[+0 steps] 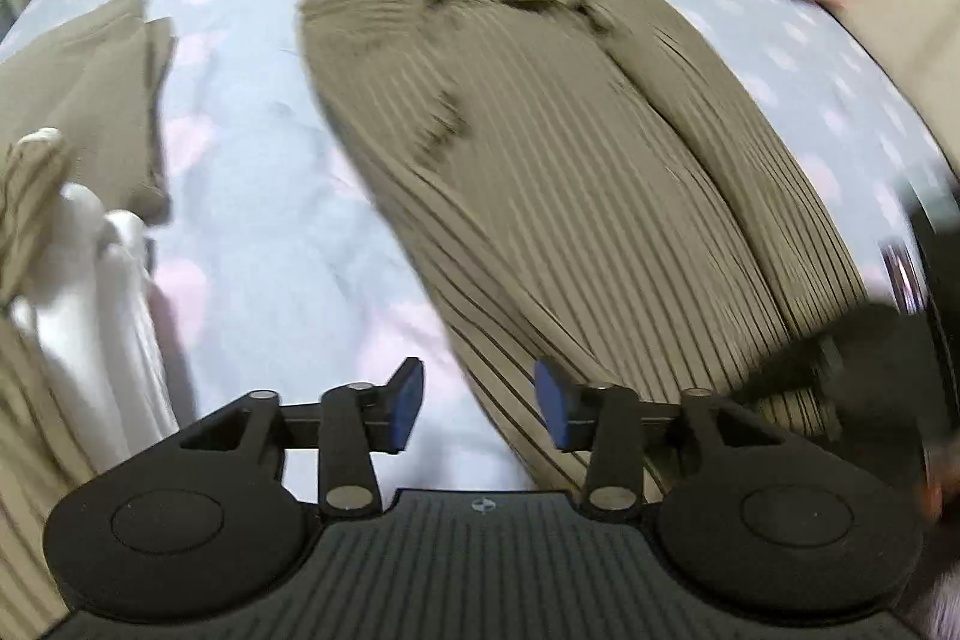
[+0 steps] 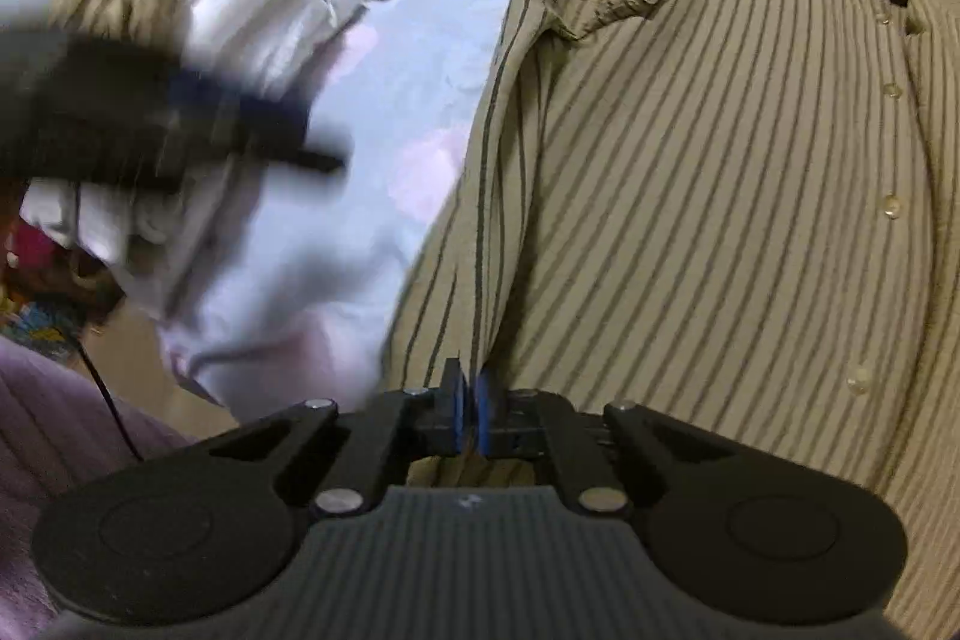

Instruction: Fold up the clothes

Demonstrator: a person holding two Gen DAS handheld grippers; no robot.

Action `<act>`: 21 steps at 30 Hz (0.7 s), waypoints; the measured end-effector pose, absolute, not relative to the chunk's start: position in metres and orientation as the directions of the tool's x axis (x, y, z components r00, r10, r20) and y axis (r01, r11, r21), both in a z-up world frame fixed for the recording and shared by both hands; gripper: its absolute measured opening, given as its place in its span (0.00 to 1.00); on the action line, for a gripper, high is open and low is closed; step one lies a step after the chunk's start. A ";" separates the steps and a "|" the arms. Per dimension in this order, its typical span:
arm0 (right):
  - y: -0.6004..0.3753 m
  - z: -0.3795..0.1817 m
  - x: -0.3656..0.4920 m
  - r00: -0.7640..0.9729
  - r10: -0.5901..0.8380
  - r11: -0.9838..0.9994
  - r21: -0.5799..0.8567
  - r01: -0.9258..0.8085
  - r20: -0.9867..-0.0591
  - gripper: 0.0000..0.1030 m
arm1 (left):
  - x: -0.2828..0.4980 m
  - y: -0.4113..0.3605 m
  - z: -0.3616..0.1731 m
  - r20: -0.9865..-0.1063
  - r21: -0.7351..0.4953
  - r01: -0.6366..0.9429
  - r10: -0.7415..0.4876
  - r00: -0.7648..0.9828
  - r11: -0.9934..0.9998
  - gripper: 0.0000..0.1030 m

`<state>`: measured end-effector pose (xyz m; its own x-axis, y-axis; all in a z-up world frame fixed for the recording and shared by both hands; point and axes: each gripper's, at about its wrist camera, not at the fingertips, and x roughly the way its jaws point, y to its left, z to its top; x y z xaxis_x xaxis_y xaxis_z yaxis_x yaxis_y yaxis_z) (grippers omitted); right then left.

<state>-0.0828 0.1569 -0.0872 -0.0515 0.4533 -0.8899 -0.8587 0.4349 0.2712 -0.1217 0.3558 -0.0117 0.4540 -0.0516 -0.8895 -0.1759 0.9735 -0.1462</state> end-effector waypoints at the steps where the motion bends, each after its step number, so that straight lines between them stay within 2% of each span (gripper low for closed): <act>1: 0.157 -0.090 -0.082 -0.050 0.444 0.440 0.267 -0.857 -0.895 0.05 | -0.110 0.368 -0.013 -0.886 -0.166 -0.198 -0.058 0.460 0.966 0.41; 11: 0.165 -0.113 -0.078 -0.083 0.402 0.447 0.274 -0.852 -0.912 0.05 | 0.015 0.464 -0.038 -0.827 -0.243 -0.357 0.001 0.563 0.902 0.44; 14: 0.166 -0.114 -0.077 -0.096 0.400 0.432 0.280 -0.858 -0.911 0.05 | 0.043 0.489 -0.053 -0.820 -0.248 -0.406 0.033 0.572 0.880 0.44; 18: 0.165 -0.113 -0.074 -0.115 0.400 0.425 0.295 -0.856 -0.909 0.05 | 0.068 0.513 -0.084 -0.816 -0.307 -0.455 0.014 0.577 0.835 0.44; 20: 0.164 -0.112 -0.073 -0.124 0.402 0.420 0.303 -0.856 -0.907 0.05 | 0.076 0.518 -0.096 -0.815 -0.330 -0.471 0.005 0.579 0.818 0.42; 21: 0.164 -0.112 -0.073 -0.128 0.403 0.417 0.306 -0.856 -0.906 0.05 | 0.079 0.520 -0.102 -0.814 -0.342 -0.476 -0.003 0.580 0.810 0.36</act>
